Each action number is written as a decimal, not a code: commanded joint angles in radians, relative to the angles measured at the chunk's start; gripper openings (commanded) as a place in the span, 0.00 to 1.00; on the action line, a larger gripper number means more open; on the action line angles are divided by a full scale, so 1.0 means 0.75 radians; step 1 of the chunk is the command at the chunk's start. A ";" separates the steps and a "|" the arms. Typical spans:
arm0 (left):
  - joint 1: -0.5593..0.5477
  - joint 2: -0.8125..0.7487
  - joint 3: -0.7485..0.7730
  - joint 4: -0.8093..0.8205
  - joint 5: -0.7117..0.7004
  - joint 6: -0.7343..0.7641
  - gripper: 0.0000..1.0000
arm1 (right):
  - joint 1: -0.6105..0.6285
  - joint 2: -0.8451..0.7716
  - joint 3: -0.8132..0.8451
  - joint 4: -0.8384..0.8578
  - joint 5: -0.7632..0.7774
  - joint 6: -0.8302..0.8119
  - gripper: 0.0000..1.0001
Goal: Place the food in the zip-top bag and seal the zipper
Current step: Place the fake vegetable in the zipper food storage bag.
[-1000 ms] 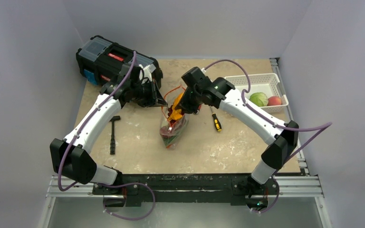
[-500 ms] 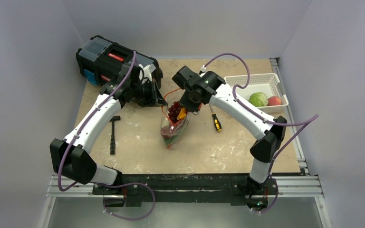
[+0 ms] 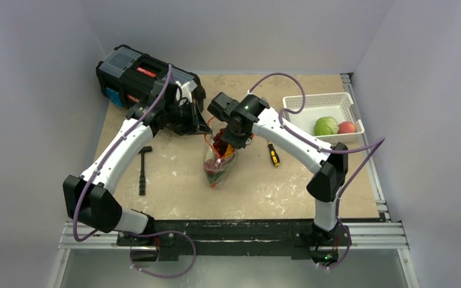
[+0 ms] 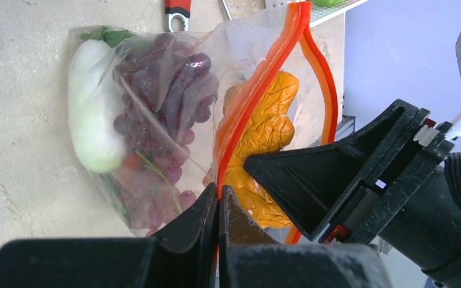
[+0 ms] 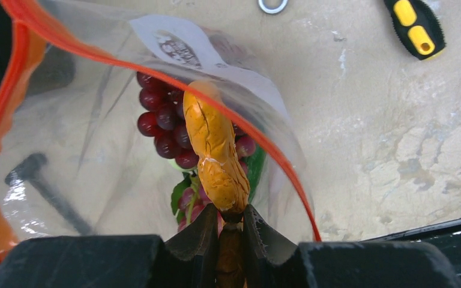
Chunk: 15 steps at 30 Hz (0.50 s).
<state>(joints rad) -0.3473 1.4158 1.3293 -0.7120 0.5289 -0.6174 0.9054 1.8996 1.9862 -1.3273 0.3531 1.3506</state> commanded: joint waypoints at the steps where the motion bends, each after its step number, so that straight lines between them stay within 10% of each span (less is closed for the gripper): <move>1: 0.003 -0.046 0.012 0.071 0.036 -0.021 0.00 | 0.010 -0.077 -0.074 -0.048 0.099 0.068 0.00; 15: 0.002 -0.049 0.011 0.070 0.028 -0.022 0.00 | 0.020 0.076 0.031 -0.047 0.090 -0.063 0.03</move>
<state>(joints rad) -0.3473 1.4151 1.3293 -0.7105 0.5362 -0.6277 0.9115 1.9152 1.9320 -1.3441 0.3992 1.3403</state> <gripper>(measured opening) 0.005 0.164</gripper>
